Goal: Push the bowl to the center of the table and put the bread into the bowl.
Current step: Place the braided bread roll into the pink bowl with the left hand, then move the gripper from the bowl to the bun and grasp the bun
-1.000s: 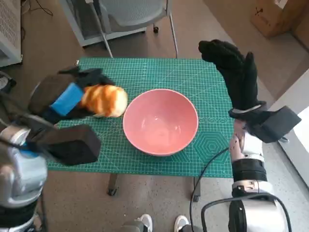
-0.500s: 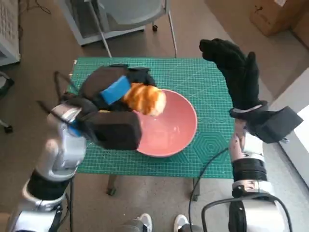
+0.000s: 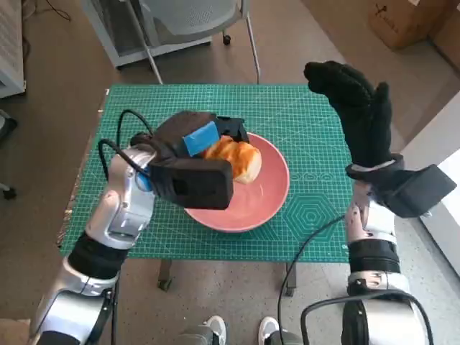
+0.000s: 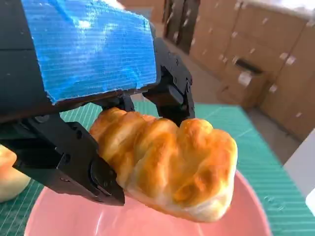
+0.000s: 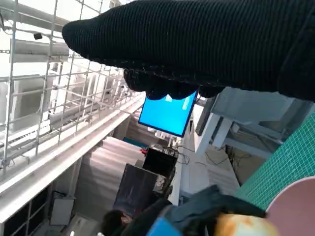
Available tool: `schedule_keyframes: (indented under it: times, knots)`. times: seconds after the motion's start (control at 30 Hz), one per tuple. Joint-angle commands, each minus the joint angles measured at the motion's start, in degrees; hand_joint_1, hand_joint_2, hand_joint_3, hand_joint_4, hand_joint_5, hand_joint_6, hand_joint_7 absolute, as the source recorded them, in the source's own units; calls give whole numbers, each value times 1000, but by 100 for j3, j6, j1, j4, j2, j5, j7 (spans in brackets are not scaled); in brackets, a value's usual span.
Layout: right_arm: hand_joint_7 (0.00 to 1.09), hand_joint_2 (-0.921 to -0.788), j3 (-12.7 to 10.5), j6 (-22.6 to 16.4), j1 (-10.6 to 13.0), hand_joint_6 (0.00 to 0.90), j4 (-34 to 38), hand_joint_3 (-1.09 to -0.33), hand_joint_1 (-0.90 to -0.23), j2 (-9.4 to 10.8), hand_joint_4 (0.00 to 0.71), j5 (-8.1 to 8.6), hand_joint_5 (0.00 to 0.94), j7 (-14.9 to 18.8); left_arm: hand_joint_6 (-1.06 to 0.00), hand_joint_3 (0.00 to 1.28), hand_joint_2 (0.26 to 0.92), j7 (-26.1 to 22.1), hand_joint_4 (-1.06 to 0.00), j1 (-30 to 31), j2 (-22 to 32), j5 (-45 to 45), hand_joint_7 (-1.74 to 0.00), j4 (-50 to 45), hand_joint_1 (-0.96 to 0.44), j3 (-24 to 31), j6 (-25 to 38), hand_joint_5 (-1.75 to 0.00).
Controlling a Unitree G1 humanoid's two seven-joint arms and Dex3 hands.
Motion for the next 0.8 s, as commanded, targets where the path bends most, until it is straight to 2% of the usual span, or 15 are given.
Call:
schedule_keyframes:
  times: [0.03,0.13,0.23,0.47,0.8]
  knots:
    - [12,-921,-27,116,215,348,-56,-572,-586,-56,257,20,1,-42,-300,20,805,-258,-144,-99,-71,-51,-165,-24,-4,-27,350,-110]
    - [12,-921,-38,120,242,349,-87,-572,-582,-50,257,-11,1,-101,-265,7,777,-327,-53,-75,-81,-98,-78,-29,-60,-11,397,-37]
    - [11,-921,-33,129,263,349,-120,-573,-576,-47,257,-29,0,-145,-241,2,764,-338,-17,-46,-64,-121,-39,-41,-135,-5,342,-11]
    - [11,-921,2,145,300,350,-187,-575,-571,-33,263,-78,3,-237,-215,1,754,-193,0,103,98,-228,-11,-174,-268,86,-103,0]
    - [11,-921,35,222,315,350,-231,-575,-576,12,267,-75,4,-219,-211,1,756,-123,1,326,499,-366,-6,-632,-365,477,-464,1]
